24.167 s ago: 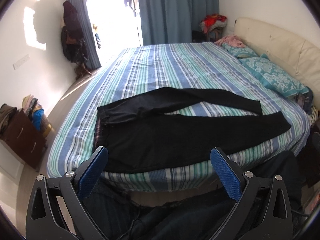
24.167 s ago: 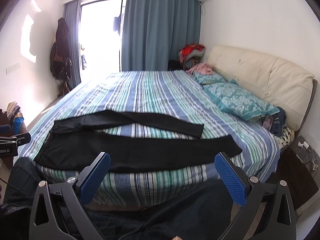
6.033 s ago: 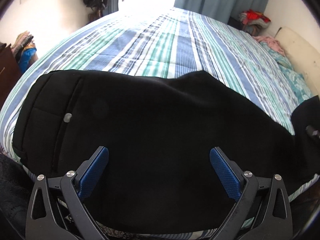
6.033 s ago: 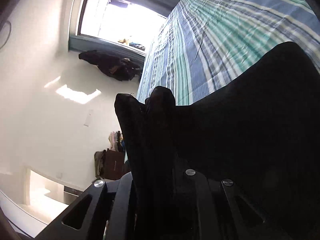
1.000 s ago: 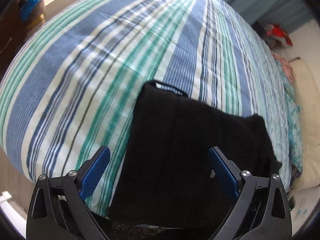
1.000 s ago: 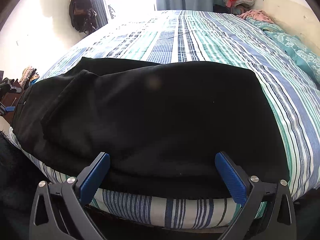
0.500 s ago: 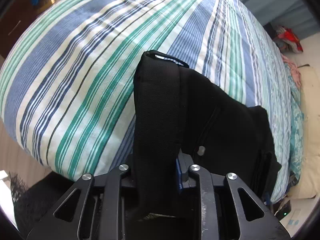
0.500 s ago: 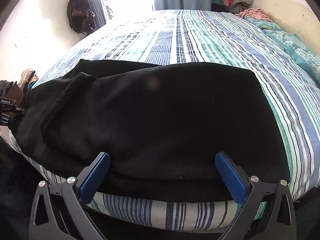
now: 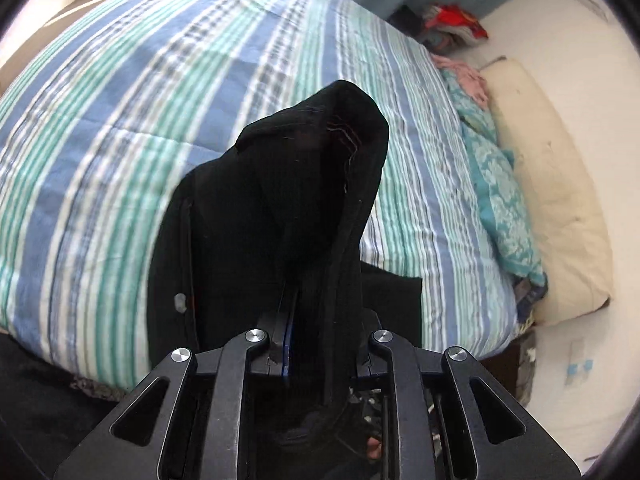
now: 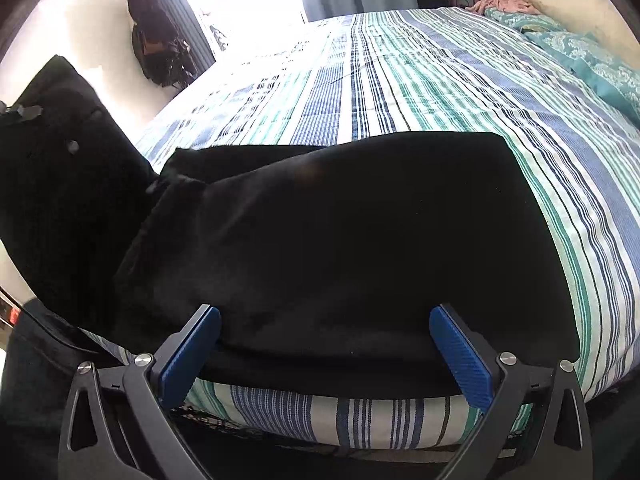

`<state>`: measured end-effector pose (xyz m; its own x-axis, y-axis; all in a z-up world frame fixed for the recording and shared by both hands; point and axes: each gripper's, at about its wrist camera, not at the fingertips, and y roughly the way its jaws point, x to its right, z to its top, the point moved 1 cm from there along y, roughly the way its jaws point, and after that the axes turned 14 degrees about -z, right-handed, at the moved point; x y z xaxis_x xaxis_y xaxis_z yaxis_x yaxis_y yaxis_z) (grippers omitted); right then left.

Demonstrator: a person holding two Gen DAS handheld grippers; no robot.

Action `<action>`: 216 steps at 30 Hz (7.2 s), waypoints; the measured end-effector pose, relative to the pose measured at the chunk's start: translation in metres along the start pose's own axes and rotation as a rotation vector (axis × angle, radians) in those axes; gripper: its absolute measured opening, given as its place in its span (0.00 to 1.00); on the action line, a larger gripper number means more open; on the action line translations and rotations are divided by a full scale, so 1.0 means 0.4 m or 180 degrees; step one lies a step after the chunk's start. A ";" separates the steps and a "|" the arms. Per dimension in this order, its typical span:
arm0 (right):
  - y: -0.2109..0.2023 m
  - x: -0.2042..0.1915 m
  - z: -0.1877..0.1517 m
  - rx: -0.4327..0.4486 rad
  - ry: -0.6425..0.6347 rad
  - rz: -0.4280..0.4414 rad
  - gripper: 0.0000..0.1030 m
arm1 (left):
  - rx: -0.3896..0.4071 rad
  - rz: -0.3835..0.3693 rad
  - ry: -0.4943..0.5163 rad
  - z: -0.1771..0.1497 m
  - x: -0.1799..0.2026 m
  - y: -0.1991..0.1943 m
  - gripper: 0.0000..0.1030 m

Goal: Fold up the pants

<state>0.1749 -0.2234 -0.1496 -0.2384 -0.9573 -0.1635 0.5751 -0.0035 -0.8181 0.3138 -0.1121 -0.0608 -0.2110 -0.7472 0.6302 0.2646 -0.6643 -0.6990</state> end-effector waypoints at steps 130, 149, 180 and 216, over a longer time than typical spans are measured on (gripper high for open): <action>-0.075 0.175 0.036 0.0072 -0.0093 -0.0464 0.55 | 0.0001 0.1397 0.1344 -0.272 -0.009 0.209 0.82; -0.161 0.275 0.038 0.0523 0.0815 -0.0220 0.91 | 0.0557 0.1501 0.1037 -0.235 -0.092 0.099 0.95; -0.228 0.299 0.050 0.1092 0.0805 -0.0516 1.00 | 0.0511 0.1578 0.0902 -0.246 -0.132 0.094 0.95; 0.069 0.473 0.230 -0.0977 0.0794 0.1195 0.86 | -0.0443 -0.0120 0.0247 -0.133 -0.195 0.238 0.96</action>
<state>0.2177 -0.4311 -0.1526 -0.2607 -0.7787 -0.5706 0.4103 0.4456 -0.7957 0.3054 -0.1180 -0.1946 -0.2918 -0.7173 0.6327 0.1233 -0.6842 -0.7188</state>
